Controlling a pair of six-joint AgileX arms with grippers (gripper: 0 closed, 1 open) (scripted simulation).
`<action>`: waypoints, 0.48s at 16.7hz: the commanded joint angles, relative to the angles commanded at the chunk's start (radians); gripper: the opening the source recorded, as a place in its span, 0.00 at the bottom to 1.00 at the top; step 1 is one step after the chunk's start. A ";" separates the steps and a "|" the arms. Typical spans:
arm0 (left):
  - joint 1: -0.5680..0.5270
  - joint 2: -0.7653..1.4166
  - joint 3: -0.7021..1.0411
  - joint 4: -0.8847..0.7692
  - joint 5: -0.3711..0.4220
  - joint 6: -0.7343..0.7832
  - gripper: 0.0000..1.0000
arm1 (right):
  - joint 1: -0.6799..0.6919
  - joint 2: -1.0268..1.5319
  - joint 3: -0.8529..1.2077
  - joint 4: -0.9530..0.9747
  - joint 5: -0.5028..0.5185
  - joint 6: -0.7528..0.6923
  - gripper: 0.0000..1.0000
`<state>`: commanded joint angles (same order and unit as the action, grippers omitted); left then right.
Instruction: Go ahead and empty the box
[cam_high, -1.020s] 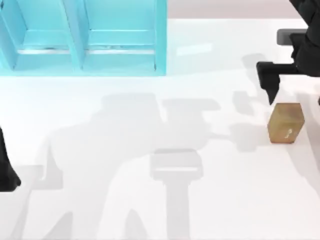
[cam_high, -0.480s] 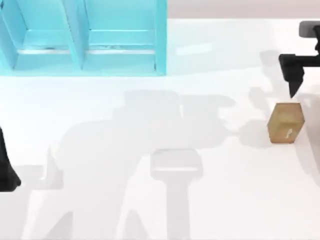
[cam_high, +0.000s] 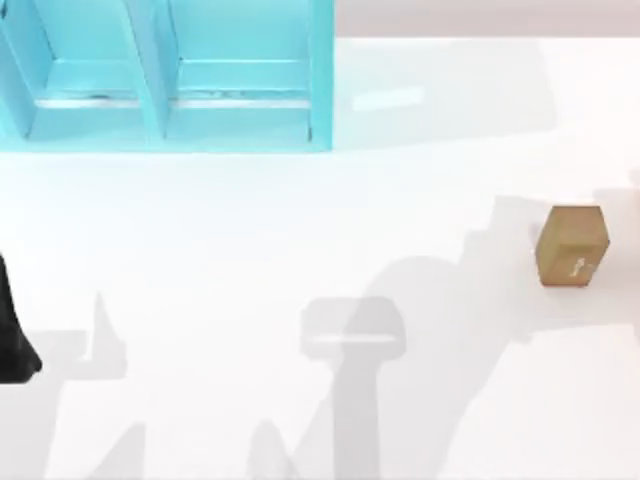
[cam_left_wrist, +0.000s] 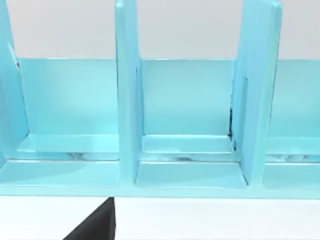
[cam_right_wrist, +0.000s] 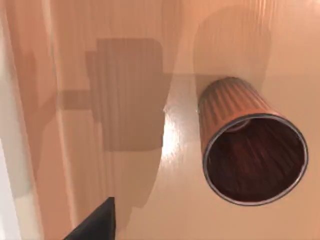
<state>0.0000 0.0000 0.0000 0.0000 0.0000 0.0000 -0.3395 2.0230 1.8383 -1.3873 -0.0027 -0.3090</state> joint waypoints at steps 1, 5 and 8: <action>0.000 0.000 0.000 0.000 0.000 0.000 1.00 | -0.039 -0.003 0.005 -0.009 -0.001 -0.038 1.00; 0.000 0.000 0.000 0.000 0.000 0.000 1.00 | -0.094 -0.014 0.007 -0.019 -0.002 -0.091 1.00; 0.000 0.000 0.000 0.000 0.000 0.000 1.00 | -0.090 -0.009 0.005 -0.017 -0.001 -0.090 1.00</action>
<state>0.0000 0.0000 0.0000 0.0000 0.0000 0.0000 -0.4300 2.0141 1.8434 -1.4041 -0.0037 -0.3993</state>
